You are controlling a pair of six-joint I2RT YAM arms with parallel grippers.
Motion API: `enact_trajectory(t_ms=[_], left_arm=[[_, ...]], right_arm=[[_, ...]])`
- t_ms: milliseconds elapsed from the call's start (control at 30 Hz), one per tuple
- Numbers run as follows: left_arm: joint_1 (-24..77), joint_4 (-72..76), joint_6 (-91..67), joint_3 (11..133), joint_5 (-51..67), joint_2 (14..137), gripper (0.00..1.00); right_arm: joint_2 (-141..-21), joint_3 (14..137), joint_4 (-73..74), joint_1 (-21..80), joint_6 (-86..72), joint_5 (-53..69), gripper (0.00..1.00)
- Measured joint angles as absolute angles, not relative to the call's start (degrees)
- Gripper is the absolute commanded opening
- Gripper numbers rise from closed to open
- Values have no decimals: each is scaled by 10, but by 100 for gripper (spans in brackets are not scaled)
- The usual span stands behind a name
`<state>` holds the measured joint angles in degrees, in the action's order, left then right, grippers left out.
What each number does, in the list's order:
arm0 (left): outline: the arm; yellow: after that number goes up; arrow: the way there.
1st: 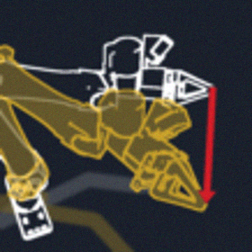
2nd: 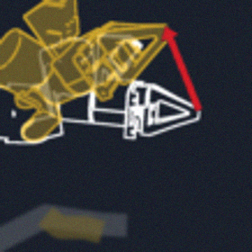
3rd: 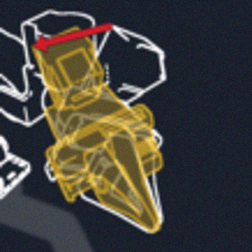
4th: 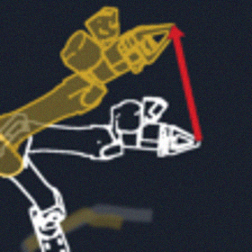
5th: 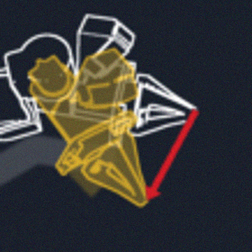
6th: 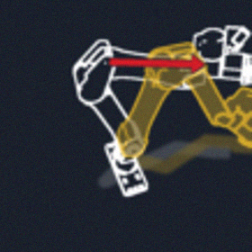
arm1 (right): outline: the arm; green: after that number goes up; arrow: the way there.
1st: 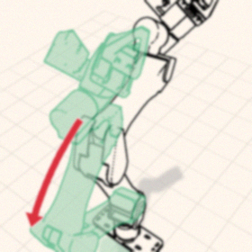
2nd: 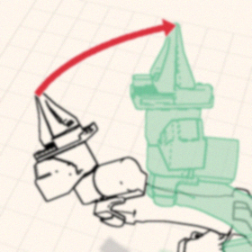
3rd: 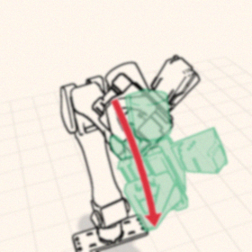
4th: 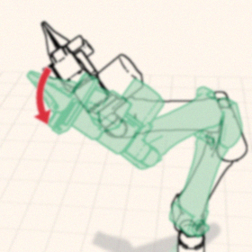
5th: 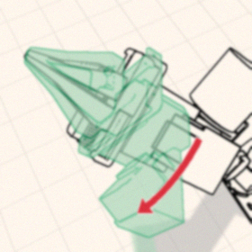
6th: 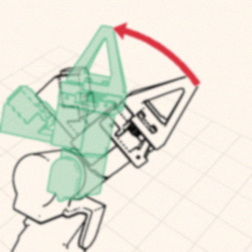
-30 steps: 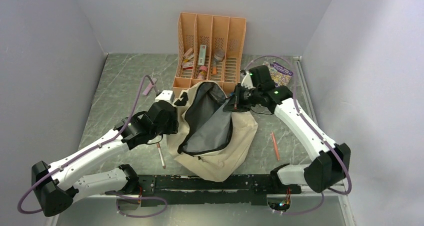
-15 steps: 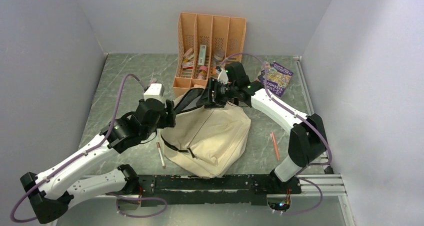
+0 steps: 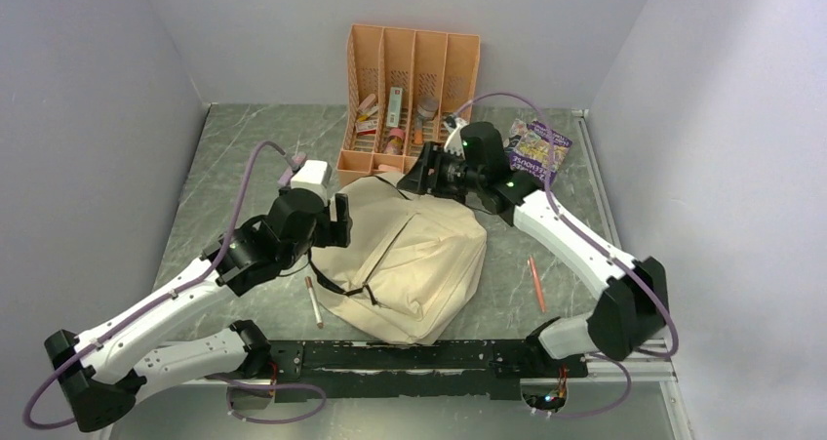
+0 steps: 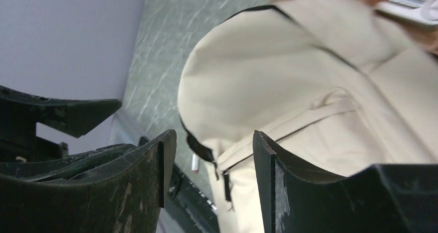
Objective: Pack the student bag
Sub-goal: Adjust the student bag at the center of the board.
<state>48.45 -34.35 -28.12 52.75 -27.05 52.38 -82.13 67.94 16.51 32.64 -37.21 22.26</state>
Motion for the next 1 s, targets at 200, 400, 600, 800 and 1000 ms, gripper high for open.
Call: enact_trajectory(t_ms=[200, 400, 600, 800, 1000], left_arm=[[484, -302, -233, 528, -226, 556, 76], [484, -271, -250, 494, -209, 603, 77], [471, -278, -284, 481, -237, 637, 81], [374, -283, -267, 510, -240, 685, 83], [309, -270, -217, 555, -207, 730, 85]], right_arm=[[-752, 605, 157, 326, -328, 134, 58], [-751, 555, 188, 326, -286, 117, 59], [-724, 528, 225, 326, -287, 55, 73], [-668, 467, 256, 326, -337, -4, 86], [-636, 415, 284, 326, -387, -20, 91]])
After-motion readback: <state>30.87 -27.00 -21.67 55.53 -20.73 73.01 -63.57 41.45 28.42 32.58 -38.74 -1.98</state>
